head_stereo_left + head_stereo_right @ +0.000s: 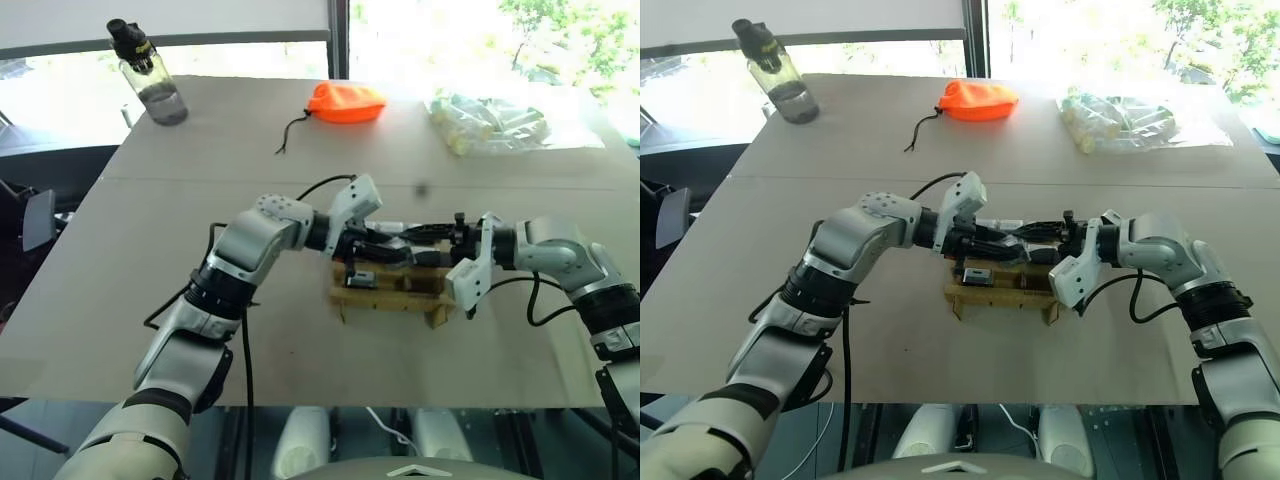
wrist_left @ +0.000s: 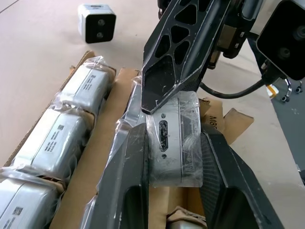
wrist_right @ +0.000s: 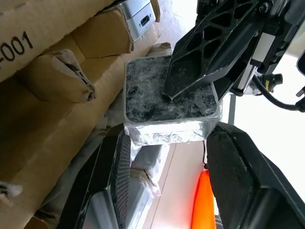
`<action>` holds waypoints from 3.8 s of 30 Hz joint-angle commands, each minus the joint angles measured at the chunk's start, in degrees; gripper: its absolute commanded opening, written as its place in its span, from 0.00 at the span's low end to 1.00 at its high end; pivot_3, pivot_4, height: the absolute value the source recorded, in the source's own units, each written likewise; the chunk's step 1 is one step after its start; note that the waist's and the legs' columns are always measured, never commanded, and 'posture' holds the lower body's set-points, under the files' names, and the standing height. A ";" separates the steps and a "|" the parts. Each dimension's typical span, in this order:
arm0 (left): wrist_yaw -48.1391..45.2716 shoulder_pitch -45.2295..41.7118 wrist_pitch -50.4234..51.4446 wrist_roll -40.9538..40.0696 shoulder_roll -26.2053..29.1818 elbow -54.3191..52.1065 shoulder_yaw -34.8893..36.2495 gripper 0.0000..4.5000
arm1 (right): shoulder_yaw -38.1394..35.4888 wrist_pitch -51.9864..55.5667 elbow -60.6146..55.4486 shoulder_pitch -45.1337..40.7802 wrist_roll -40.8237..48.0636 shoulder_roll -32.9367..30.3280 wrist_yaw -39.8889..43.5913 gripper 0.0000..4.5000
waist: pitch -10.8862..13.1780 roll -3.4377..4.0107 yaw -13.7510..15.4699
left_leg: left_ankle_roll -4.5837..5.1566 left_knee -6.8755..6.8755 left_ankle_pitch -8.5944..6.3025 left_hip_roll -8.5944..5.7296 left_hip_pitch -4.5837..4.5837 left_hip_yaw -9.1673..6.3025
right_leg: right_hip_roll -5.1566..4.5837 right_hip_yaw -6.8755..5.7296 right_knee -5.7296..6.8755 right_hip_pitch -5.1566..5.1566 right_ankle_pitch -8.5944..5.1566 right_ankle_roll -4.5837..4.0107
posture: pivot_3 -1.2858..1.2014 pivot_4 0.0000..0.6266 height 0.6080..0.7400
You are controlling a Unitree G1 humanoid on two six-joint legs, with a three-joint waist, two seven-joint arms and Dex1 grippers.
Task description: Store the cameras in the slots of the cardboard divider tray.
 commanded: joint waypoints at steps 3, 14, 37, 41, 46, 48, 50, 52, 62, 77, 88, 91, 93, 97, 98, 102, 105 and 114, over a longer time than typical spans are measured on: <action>-1.60 -1.90 -0.10 -0.91 -0.72 -1.77 0.68 0.17 | 1.70 3.22 -2.41 1.79 7.07 -3.50 2.13 0.81 | 0.00 -0.01 0.15 | 0.00 0.00 0.00 -0.01 -0.01 -0.02 | -0.02 0.00 -0.01 0.01 0.00 0.00 | 0.52 0.24 0.89; -5.32 0.08 -3.58 -1.46 1.35 -7.29 0.67 0.17 | -9.82 35.70 -24.63 31.78 57.70 -15.77 14.88 1.00 | 0.06 0.05 0.21 | 0.02 -0.01 -0.01 -0.03 -0.12 -0.24 | -0.12 -0.04 -0.10 0.07 0.00 0.00 | 0.52 0.24 0.89; -4.90 1.88 -18.53 16.65 3.32 -3.29 -9.15 0.17 | -24.64 50.83 -10.87 40.77 65.17 -6.50 46.99 1.00 | 0.03 0.00 0.23 | 0.11 0.01 -0.05 -0.03 0.03 -0.17 | 0.06 0.03 -0.03 0.09 0.00 0.00 | 0.52 0.24 0.89; -5.53 1.95 -18.24 17.54 3.12 -3.03 -10.05 0.17 | -25.71 51.60 -12.14 40.63 64.88 -5.45 46.61 1.00 | 0.02 0.00 0.25 | 0.11 0.01 -0.05 -0.02 0.04 -0.18 | 0.05 0.04 -0.02 0.10 0.00 0.00 | 0.52 0.24 0.89; -6.33 2.30 -13.98 15.73 2.54 -4.50 -9.72 0.40 | -26.60 52.56 -13.89 41.27 64.59 -4.72 45.81 1.00 | 0.01 0.01 0.25 | 0.11 0.03 -0.05 -0.03 0.04 -0.17 | 0.04 0.05 -0.02 0.10 0.00 0.00 | 0.52 0.24 0.89; -6.23 2.42 -12.27 14.92 2.18 -5.09 -9.24 0.54 | -27.33 53.29 -14.59 41.72 64.95 -4.14 45.14 1.00 | 0.01 0.01 0.26 | 0.11 0.03 -0.05 -0.02 0.03 -0.19 | 0.04 0.05 -0.02 0.10 0.00 0.00 | 0.52 0.24 0.89; -4.64 2.21 -10.88 14.70 1.25 -4.77 -8.46 0.76 | -27.88 53.69 -15.22 42.00 64.99 -3.74 45.21 1.00 | 0.01 0.01 0.31 | 0.11 0.03 -0.05 -0.02 0.03 -0.19 | 0.04 0.05 -0.02 0.10 0.00 0.00 | 0.52 0.24 0.89; -3.62 1.99 -10.11 14.65 0.78 -4.75 -7.77 0.97 | -28.32 54.17 -15.83 42.23 64.91 -3.55 45.16 1.00 | 0.01 0.02 0.38 | 0.11 0.06 -0.05 -0.03 0.04 -0.20 | 0.03 0.04 -0.01 0.14 0.00 0.00 | 0.52 0.24 0.89; -1.40 1.80 -0.23 1.39 1.26 -15.47 5.88 0.99 | -31.23 66.60 -15.32 35.65 61.70 -2.52 24.79 1.00 | 0.01 0.03 0.12 | 0.10 0.06 -0.04 0.02 0.01 -0.20 | 0.02 0.13 0.02 0.08 0.00 -0.01 | 0.52 0.24 0.89; 4.73 18.81 8.93 -13.93 14.26 -36.20 22.70 0.99 | -21.84 68.23 7.06 8.35 41.97 0.34 12.42 1.00 | 0.05 0.02 -0.11 | 0.06 0.00 -0.02 -0.02 -0.08 -0.17 | -0.03 0.13 -0.05 0.02 0.00 -0.01 | 0.52 0.24 0.89; 11.42 23.69 7.16 -15.75 17.44 -39.56 24.87 1.00 | -20.53 70.05 16.06 2.45 38.67 0.35 16.09 0.95 | 0.05 0.03 -0.03 | 0.05 -0.01 -0.02 -0.03 -0.02 -0.18 | -0.04 0.11 -0.02 0.05 0.01 -0.01 | 0.52 0.24 0.89; 13.88 23.04 5.02 -14.81 16.39 -38.69 24.91 1.00 | -20.71 69.63 16.69 2.48 38.40 0.31 16.55 0.71 | 0.05 0.03 0.00 | 0.05 -0.01 -0.02 -0.03 -0.03 -0.19 | -0.02 0.10 -0.02 0.05 0.01 -0.01 | 0.52 0.24 0.89; 14.91 22.47 4.38 -15.29 15.77 -38.58 25.05 1.00 | -20.87 69.53 16.81 2.64 38.44 0.30 16.76 0.52 | 0.05 0.03 0.05 | 0.05 -0.01 -0.02 -0.03 -0.04 -0.18 | -0.04 0.11 -0.04 0.05 0.01 -0.01 | 0.52 0.24 0.89; 15.00 22.92 1.90 -14.00 16.24 -38.68 23.58 1.00 | -21.61 68.35 16.93 2.76 38.61 0.30 16.54 0.17 | 0.05 0.03 -0.03 | 0.05 -0.01 -0.02 -0.03 -0.04 -0.16 | -0.04 0.12 -0.04 0.05 0.01 -0.01 | 0.52 0.24 0.89; 15.18 22.72 1.86 -14.12 16.19 -38.45 23.45 1.00 | -21.88 67.99 16.75 2.97 38.76 0.05 16.78 0.17 | 0.05 0.03 -0.04 | 0.05 -0.01 -0.02 -0.03 -0.04 -0.16 | -0.04 0.11 -0.04 0.05 0.01 -0.01 | 0.52 0.24 0.89; 15.33 22.52 1.92 -14.60 16.39 -38.14 23.29 1.00 | -22.40 67.69 13.32 4.60 39.87 -1.24 20.20 0.17 | 0.05 0.03 0.03 | 0.05 -0.02 -0.02 -0.03 -0.04 -0.16 | -0.03 0.11 -0.03 0.05 0.01 -0.01 | 0.52 0.24 0.89; 14.97 22.78 2.23 -15.11 16.89 -38.18 23.26 1.00 | -22.04 67.09 4.79 7.26 41.51 -3.08 25.86 0.17 | 0.07 0.05 0.05 | 0.05 -0.02 -0.02 -0.03 -0.06 -0.18 | -0.04 0.09 -0.05 0.05 0.01 -0.01 | 0.52 0.24 0.89; 13.63 22.88 1.57 -15.56 18.10 -37.23 22.51 1.00 | -16.08 73.16 -22.96 12.21 46.73 -4.06 34.40 0.17 | 0.07 0.06 -0.13 | 0.04 -0.05 -0.02 0.05 0.02 -0.19 | 0.02 0.08 0.00 0.04 0.00 -0.01 | 0.52 0.24 0.89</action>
